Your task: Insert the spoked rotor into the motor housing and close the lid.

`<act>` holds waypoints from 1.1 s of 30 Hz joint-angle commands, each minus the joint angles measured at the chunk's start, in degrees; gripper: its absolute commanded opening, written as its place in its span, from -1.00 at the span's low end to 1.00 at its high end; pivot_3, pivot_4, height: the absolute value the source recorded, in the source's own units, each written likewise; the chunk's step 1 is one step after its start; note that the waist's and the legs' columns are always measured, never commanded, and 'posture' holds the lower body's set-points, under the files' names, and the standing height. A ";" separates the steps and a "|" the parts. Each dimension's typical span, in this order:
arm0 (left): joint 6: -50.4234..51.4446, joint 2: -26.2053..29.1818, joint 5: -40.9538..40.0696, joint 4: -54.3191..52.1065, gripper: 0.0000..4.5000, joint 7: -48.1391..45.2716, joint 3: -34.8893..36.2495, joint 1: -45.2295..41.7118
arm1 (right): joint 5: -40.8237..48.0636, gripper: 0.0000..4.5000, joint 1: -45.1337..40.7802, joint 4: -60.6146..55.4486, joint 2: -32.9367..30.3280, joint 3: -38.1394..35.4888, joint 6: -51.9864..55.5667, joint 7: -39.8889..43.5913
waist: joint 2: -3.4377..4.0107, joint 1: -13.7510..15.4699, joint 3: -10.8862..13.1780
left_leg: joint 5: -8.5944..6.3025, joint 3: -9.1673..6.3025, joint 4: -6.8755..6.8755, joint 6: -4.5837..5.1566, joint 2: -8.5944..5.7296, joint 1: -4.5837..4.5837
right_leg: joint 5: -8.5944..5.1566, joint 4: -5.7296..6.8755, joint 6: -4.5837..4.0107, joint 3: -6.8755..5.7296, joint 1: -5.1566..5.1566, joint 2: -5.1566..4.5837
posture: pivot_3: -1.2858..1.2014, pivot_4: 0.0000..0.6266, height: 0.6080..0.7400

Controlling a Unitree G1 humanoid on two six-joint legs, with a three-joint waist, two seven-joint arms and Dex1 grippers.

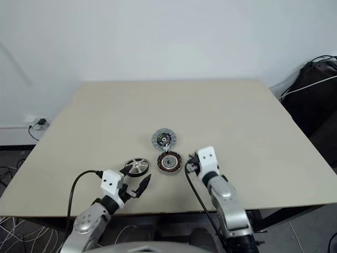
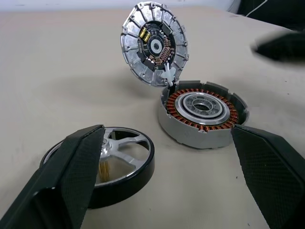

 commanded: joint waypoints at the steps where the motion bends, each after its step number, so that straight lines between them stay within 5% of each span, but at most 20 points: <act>1: -1.19 -0.24 0.42 -0.17 1.00 0.01 -0.20 -0.84 | -1.34 -0.69 -3.01 2.28 0.58 3.67 -0.38 1.20 | -0.03 0.02 0.02 | 0.00 0.00 0.00 0.00 -0.02 0.00 | 0.01 0.00 -0.01 -0.01 0.00 0.01 | 0.03 -1.00 1.00; 32: -3.56 -0.85 0.40 1.09 1.00 0.61 -0.05 0.45 | -2.60 -0.69 -8.67 19.81 3.39 8.03 -5.57 4.04 | 0.00 -0.74 0.07 | 0.01 -0.02 -0.01 0.00 -0.06 0.00 | 0.17 0.01 -0.21 0.00 -0.02 0.03 | 0.03 -1.00 1.00; 33: -3.60 -0.86 0.36 1.19 1.00 0.61 -0.03 0.37 | -2.34 -0.54 -8.64 19.87 3.49 7.91 -5.55 4.17 | -0.01 -0.74 0.07 | 0.01 -0.02 -0.01 0.00 -0.06 0.00 | 0.17 0.01 -0.20 0.00 -0.02 0.03 | 0.03 -1.00 1.00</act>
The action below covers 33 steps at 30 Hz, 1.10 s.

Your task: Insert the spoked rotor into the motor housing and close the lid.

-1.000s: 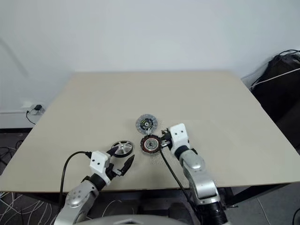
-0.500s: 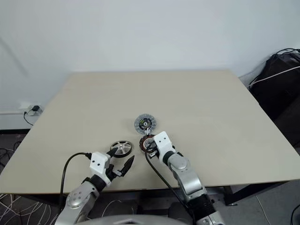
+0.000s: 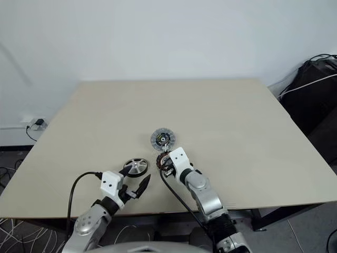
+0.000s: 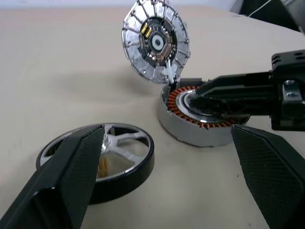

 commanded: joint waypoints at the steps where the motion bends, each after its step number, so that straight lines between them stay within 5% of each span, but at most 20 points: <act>1: -1.42 -0.17 0.30 -0.53 1.00 -0.12 0.02 -0.56 | 0.61 -0.37 -1.16 -0.48 0.79 -0.78 -1.16 0.66 | 0.00 0.00 0.00 | 0.00 0.00 0.00 0.00 0.00 0.00 | 0.00 0.00 0.01 0.00 0.00 0.00 | 0.03 -1.00 1.00; 5: -1.19 -0.35 0.29 -0.57 1.00 -0.05 -0.18 -0.87 | 0.68 0.17 -0.64 -2.01 0.52 -0.63 -1.10 1.10 | 0.00 0.00 0.00 | 0.00 0.00 0.00 0.00 0.00 0.00 | -0.01 0.00 0.01 0.00 0.00 0.00 | 0.03 -1.00 1.00; 10: -0.86 -0.43 0.27 -1.04 1.00 0.01 -0.27 -0.85 | 2.52 0.17 1.12 -9.60 -0.20 -1.39 0.28 2.50 | 0.02 0.02 0.03 | 0.00 0.00 0.00 0.00 0.00 -0.01 | 0.00 0.00 0.01 0.00 -0.01 -0.01 | 0.03 -1.00 1.00; 14: -0.20 -0.31 0.21 -1.59 1.00 0.03 -0.26 -1.00 | 2.78 -0.19 1.71 -15.08 -0.61 -1.76 2.74 1.92 | 0.02 0.02 0.04 | 0.00 -0.02 -0.01 -0.01 0.01 -0.02 | -0.14 0.00 0.23 0.01 -0.03 -0.01 | 0.03 -1.00 1.00; 19: 0.00 -0.27 0.27 -1.95 1.00 0.06 -0.38 -0.90 | 0.36 -0.94 2.12 -18.67 -1.94 -0.25 5.13 0.63 | 0.02 0.04 0.04 | -0.01 -0.01 -0.01 -0.01 0.01 -0.02 | -0.14 -0.01 0.23 0.01 -0.03 -0.04 | 0.03 -1.00 1.00; 33: 0.75 -0.37 0.24 -2.80 1.00 0.61 -0.98 -0.82 | -5.60 -0.99 -4.37 -8.72 -2.89 3.40 10.15 0.04 | -0.04 0.02 0.11 | 0.00 -0.01 -0.01 -0.01 0.01 -0.03 | -0.13 -0.01 0.21 0.00 -0.05 -0.02 | 0.03 -1.00 1.00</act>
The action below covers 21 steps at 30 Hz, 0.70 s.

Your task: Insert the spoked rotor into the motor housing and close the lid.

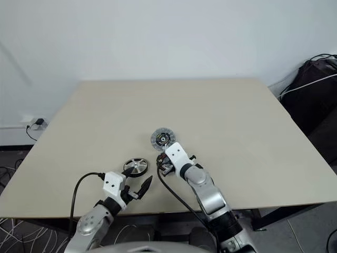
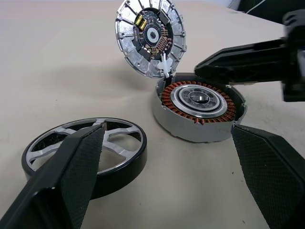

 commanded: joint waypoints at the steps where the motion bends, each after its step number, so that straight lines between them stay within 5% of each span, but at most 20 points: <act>1: -0.30 -0.09 0.23 -2.86 1.00 0.24 0.02 -0.46 | -0.45 -0.99 -1.88 1.14 0.45 -0.02 -0.48 0.21 | 0.00 0.00 0.00 | 0.00 0.00 0.00 0.00 0.00 0.00 | 0.02 0.00 -0.03 0.00 0.00 0.00 | 0.03 -1.00 1.00; 21: -0.39 -0.09 0.02 -2.56 1.00 0.37 0.35 -0.45 | -0.28 -0.99 0.94 -1.02 -2.04 1.27 1.73 5.70 | 0.00 -0.02 0.00 | 0.00 0.00 -0.03 0.00 0.00 0.00 | 0.13 0.00 -0.16 -0.01 -0.01 0.01 | 0.03 -1.00 1.00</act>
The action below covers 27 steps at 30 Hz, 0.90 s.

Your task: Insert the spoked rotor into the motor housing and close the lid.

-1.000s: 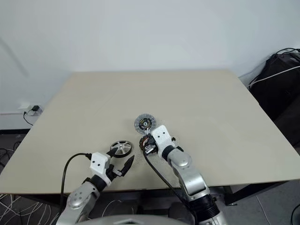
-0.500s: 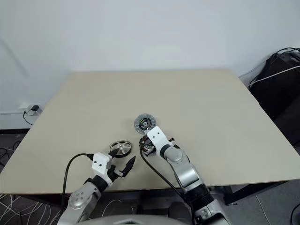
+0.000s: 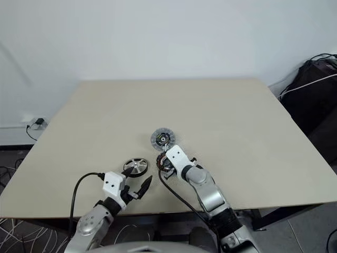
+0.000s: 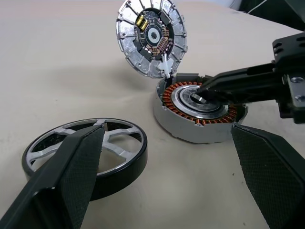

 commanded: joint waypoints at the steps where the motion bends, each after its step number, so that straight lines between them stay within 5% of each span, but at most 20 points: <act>1: -0.44 -0.04 0.05 -2.32 1.00 0.19 0.36 -0.54 | 0.52 -0.99 0.95 -3.15 -0.68 0.76 1.12 1.67 | 0.00 0.00 0.00 | 0.00 0.00 0.00 0.00 0.00 0.00 | -0.03 0.00 0.05 0.00 0.00 0.00 | 0.03 -1.00 1.00; 27: -0.67 -0.05 -0.22 -1.84 1.00 -0.10 0.36 -0.22 | -0.02 -0.99 -0.64 0.20 2.61 -1.25 -2.83 -2.37 | -0.04 0.00 0.10 | 0.00 0.00 -0.01 -0.01 0.00 -0.01 | -0.13 -0.01 0.18 0.01 -0.02 -0.02 | 0.03 -1.00 1.00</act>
